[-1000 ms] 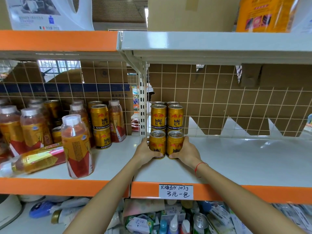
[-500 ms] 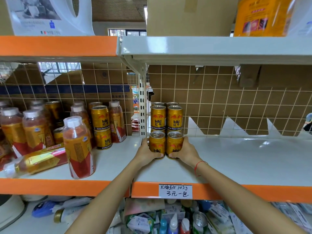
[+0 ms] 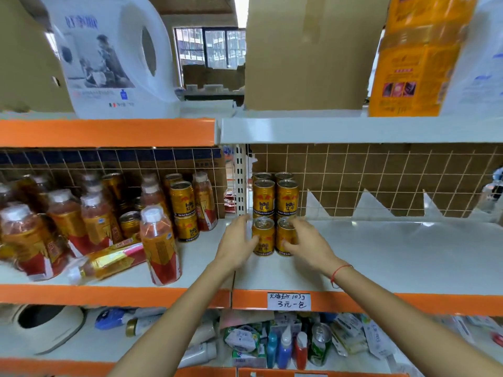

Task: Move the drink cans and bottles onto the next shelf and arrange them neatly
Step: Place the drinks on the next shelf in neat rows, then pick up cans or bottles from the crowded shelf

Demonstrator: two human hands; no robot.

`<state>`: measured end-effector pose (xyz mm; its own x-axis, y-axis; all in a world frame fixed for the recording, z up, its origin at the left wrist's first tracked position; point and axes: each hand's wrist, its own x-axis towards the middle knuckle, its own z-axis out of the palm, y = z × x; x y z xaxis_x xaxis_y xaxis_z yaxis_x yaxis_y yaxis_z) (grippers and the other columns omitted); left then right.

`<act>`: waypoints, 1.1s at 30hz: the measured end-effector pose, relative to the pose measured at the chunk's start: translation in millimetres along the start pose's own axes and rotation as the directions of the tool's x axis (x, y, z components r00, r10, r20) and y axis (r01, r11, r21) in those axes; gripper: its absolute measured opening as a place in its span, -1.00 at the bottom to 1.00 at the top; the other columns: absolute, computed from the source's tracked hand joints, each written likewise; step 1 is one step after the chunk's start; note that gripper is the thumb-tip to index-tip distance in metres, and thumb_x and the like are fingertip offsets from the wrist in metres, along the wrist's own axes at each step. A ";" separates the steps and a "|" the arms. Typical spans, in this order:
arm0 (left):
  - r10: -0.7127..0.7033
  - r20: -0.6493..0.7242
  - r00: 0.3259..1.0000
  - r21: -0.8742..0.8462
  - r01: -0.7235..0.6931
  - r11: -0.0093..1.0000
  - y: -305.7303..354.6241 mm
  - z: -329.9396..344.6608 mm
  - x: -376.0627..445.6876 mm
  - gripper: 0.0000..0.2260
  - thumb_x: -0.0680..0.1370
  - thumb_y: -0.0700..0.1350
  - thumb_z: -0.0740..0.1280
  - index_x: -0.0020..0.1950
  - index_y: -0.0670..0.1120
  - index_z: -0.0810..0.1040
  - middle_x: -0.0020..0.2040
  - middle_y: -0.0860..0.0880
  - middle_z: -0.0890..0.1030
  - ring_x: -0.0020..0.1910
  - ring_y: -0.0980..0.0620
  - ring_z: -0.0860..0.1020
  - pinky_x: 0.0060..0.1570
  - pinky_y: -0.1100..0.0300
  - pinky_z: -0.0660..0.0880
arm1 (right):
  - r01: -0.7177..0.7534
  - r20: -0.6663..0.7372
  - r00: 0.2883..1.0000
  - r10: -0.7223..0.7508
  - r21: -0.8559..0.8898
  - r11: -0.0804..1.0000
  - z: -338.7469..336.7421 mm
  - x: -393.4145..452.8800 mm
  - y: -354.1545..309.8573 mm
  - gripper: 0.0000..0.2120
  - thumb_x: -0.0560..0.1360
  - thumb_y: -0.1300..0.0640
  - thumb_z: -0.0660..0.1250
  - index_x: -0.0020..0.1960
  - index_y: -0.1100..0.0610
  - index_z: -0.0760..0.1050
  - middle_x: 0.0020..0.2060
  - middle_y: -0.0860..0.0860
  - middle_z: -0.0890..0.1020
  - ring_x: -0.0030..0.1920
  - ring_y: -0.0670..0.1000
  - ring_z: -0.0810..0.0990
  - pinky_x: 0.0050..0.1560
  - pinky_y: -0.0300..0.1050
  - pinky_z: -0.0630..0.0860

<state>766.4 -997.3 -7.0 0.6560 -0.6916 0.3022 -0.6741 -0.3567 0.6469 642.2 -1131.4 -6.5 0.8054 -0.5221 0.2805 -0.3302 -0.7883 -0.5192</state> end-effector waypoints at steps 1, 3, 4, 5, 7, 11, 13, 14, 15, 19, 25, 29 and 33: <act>0.012 -0.017 1.000 0.021 -0.012 1.000 0.2 -5.6 -5.3 -0.53 0.55 -0.08 0.32 0.43 -0.14 0.30 0.38 -0.12 0.43 0.36 -0.08 0.38 0.27 0.07 0.34 | 0.012 0.000 1.000 -0.012 -0.027 1.000 -1.2 -3.9 -5.4 -0.56 0.45 0.04 0.36 0.29 0.07 0.36 0.20 0.05 0.49 0.19 0.08 0.47 0.12 -0.02 0.47; 0.022 -0.062 0.998 0.058 -0.019 0.998 -1.1 -16.3 -17.1 -0.55 0.56 -0.09 0.31 0.42 -0.14 0.32 0.37 -0.11 0.43 0.35 -0.07 0.37 0.29 0.07 0.32 | 0.024 -0.008 1.000 -0.024 -0.042 0.999 -1.9 -11.0 -15.7 -0.52 0.47 0.05 0.34 0.36 0.08 0.33 0.27 0.06 0.45 0.25 0.08 0.43 0.17 -0.01 0.44; 0.018 -0.084 0.996 0.076 -0.012 0.997 -2.0 -21.1 -24.0 -0.56 0.56 -0.10 0.30 0.41 -0.14 0.33 0.36 -0.10 0.43 0.35 -0.07 0.37 0.29 0.09 0.31 | 0.029 -0.013 0.999 -0.030 -0.024 0.999 -2.3 -14.7 -21.0 -0.52 0.48 0.06 0.34 0.36 0.08 0.33 0.28 0.06 0.45 0.26 0.08 0.42 0.18 -0.01 0.45; 0.018 -0.107 0.994 0.098 -0.007 0.995 -3.2 -25.9 -31.5 -0.56 0.56 -0.10 0.30 0.41 -0.13 0.33 0.36 -0.10 0.43 0.35 -0.06 0.37 0.29 0.09 0.30 | 0.043 -0.018 0.999 -0.043 -0.008 0.999 -2.2 -18.8 -26.3 -0.52 0.49 0.08 0.34 0.37 0.08 0.33 0.29 0.06 0.45 0.26 0.08 0.42 0.18 -0.01 0.45; 0.003 -0.137 0.991 0.140 0.016 0.990 -6.9 -35.2 -47.1 -0.56 0.56 -0.08 0.29 0.41 -0.13 0.34 0.36 -0.10 0.45 0.35 -0.05 0.37 0.31 0.09 0.30 | 0.080 -0.019 0.997 -0.080 0.001 0.997 -1.1 -26.2 -36.6 -0.50 0.49 0.13 0.34 0.39 0.07 0.31 0.30 0.05 0.44 0.29 0.07 0.41 0.21 -0.02 0.43; -0.049 -0.208 0.977 0.167 0.084 0.982 -10.4 -52.7 -84.5 -0.58 0.57 -0.06 0.28 0.40 -0.11 0.35 0.32 -0.07 0.48 0.31 -0.03 0.40 0.26 0.14 0.31 | 0.143 -0.011 0.990 -0.143 0.018 0.990 3.2 -43.4 -57.9 -0.46 0.50 0.08 0.33 0.44 0.10 0.27 0.36 0.04 0.41 0.34 0.05 0.38 0.28 -0.06 0.38; -0.076 -0.243 0.967 0.193 0.125 0.973 -13.4 -61.1 -103.7 -0.58 0.56 -0.05 0.28 0.40 -0.10 0.35 0.31 -0.07 0.49 0.30 -0.04 0.42 0.29 0.06 0.35 | 0.180 0.006 0.984 -0.180 0.031 0.983 7.9 -53.2 -67.8 -0.45 0.51 0.03 0.32 0.44 0.11 0.26 0.37 0.04 0.40 0.34 0.05 0.37 0.30 -0.06 0.37; -0.089 -0.261 0.961 0.197 0.144 0.970 -14.9 -65.6 -113.6 -0.58 0.56 -0.05 0.28 0.40 -0.10 0.35 0.31 -0.08 0.49 0.29 -0.06 0.43 0.28 0.02 0.36 | 0.197 0.023 0.980 -0.198 0.040 0.980 10.8 -58.0 -72.2 -0.45 0.51 0.02 0.31 0.44 0.12 0.26 0.37 0.05 0.40 0.35 0.05 0.37 0.31 -0.06 0.36; -0.103 -0.278 0.955 0.195 0.161 0.967 -17.0 -70.0 -123.8 -0.58 0.56 -0.05 0.29 0.39 -0.10 0.36 0.29 -0.09 0.50 0.28 -0.07 0.44 0.25 0.00 0.38 | 0.218 0.041 0.975 -0.220 0.049 0.975 13.4 -62.9 -76.4 -0.45 0.52 0.01 0.31 0.44 0.12 0.26 0.38 0.06 0.39 0.35 0.05 0.36 0.31 -0.05 0.36; -0.137 -0.324 0.936 0.224 0.216 0.950 -26.0 -90.8 -161.9 -0.60 0.56 -0.05 0.29 0.37 -0.10 0.37 0.22 -0.10 0.53 0.21 -0.11 0.48 0.16 -0.01 0.44 | 0.292 0.089 0.950 -0.298 0.078 0.953 22.2 -73.6 -98.3 -0.47 0.54 0.01 0.29 0.45 0.12 0.25 0.40 0.06 0.37 0.38 0.06 0.33 0.33 -0.06 0.32; -0.203 -0.374 0.905 0.230 0.302 0.925 -44.0 -129.8 -193.5 -0.55 0.57 -0.06 0.28 0.43 -0.12 0.32 0.31 -0.11 0.49 0.24 -0.10 0.47 0.18 -0.02 0.43 | 0.351 0.133 0.922 -0.363 0.100 0.931 36.4 -75.5 -140.3 -0.46 0.55 -0.01 0.27 0.47 0.07 0.21 0.42 0.03 0.34 0.41 0.03 0.29 0.33 -0.09 0.29; -0.221 -0.393 0.893 0.231 0.328 0.916 -59.3 -151.5 -201.4 -0.55 0.57 -0.06 0.27 0.44 -0.12 0.30 0.25 -0.12 0.51 0.17 -0.09 0.49 0.11 0.01 0.45 | 0.378 0.132 0.910 -0.394 0.132 0.916 48.3 -72.7 -167.9 -0.48 0.55 0.01 0.27 0.46 0.07 0.22 0.41 0.00 0.35 0.40 0.01 0.30 0.33 -0.13 0.28; -0.184 -0.394 0.900 0.245 0.296 0.923 -84.8 -175.3 -207.7 -0.57 0.58 -0.06 0.27 0.43 -0.11 0.31 0.29 -0.09 0.48 0.26 -0.08 0.43 0.19 0.06 0.40 | 0.375 0.104 0.914 -0.392 0.147 0.915 69.6 -66.5 -201.8 -0.48 0.52 0.02 0.30 0.44 0.08 0.27 0.39 -0.01 0.39 0.37 0.01 0.36 0.29 -0.08 0.36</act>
<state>746.9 -713.2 -1.9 0.8487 -0.3093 0.4291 -0.5111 -0.6882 0.5149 689.6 -914.9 23.4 0.9169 -0.1347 0.3757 0.0725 -0.8695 -0.4885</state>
